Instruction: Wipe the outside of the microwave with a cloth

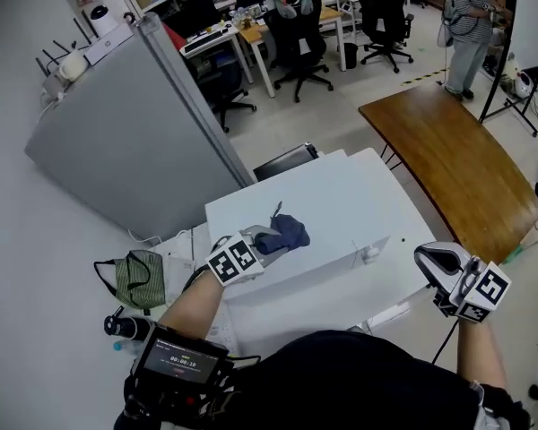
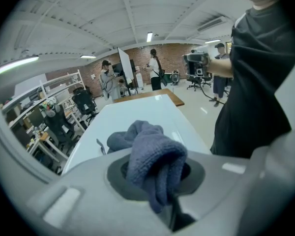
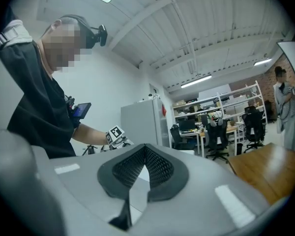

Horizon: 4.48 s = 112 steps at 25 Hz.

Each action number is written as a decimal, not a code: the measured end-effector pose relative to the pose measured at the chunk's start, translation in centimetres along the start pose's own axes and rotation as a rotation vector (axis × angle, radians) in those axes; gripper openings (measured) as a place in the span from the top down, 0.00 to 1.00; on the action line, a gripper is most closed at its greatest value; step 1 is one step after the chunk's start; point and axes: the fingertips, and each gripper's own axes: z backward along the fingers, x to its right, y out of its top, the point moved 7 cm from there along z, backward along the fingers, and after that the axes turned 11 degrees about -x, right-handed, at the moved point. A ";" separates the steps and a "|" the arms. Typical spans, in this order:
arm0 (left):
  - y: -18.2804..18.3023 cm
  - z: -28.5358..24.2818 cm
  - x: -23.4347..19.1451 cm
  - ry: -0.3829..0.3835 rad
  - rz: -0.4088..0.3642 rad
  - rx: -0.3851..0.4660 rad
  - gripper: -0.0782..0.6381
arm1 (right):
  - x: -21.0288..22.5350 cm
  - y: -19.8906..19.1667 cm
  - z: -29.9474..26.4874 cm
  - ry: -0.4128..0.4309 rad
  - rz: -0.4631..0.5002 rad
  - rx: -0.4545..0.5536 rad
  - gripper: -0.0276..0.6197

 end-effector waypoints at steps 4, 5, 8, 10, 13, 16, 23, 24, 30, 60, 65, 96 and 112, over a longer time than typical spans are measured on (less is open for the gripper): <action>9.6 -6.4 -1.0 -0.033 -0.078 0.007 0.81 | 4.1 -1.3 6.1 -0.084 -0.020 -0.010 0.95; 11.7 -7.7 -1.3 -0.041 -0.096 0.008 0.81 | 4.7 -1.5 7.4 -0.105 -0.029 -0.008 0.95; 16.0 -10.4 -1.8 -0.064 -0.136 0.014 0.81 | 5.6 -2.3 10.7 -0.164 -0.056 -0.007 0.95; 17.2 -10.9 -1.8 -0.068 -0.149 0.021 0.81 | 5.5 -2.7 11.5 -0.181 -0.066 -0.005 0.95; 16.6 -8.7 -1.4 -0.062 -0.135 0.068 0.81 | 4.7 -2.4 10.6 -0.167 -0.063 0.004 0.95; 13.1 -3.5 -0.6 -0.035 -0.120 0.102 0.81 | 2.9 -1.3 7.4 -0.110 -0.040 0.009 0.95; -5.2 9.8 4.0 0.051 -0.053 0.039 0.81 | -6.4 2.0 -5.4 0.110 0.067 0.007 0.95; -7.5 11.0 4.7 0.056 -0.044 0.029 0.81 | -7.8 2.3 -6.7 0.130 0.068 0.010 0.95; -13.8 11.6 7.1 0.064 0.004 -0.006 0.81 | -11.8 1.9 -10.3 0.173 0.042 -0.017 0.95; 9.2 0.2 7.7 0.097 -0.187 0.055 0.81 | -0.5 0.5 5.7 0.003 0.011 0.008 0.95; -5.2 8.0 12.9 0.340 -0.336 -0.153 0.81 | -8.2 1.6 -2.5 0.138 0.067 -0.025 0.95; 13.5 -16.0 13.4 0.582 -1.031 -0.567 0.81 | 5.9 -3.1 20.4 -0.083 -0.059 -0.022 0.95; -13.2 -0.6 17.7 0.433 0.492 0.022 0.81 | -7.5 -0.8 3.9 0.154 0.031 -0.083 0.95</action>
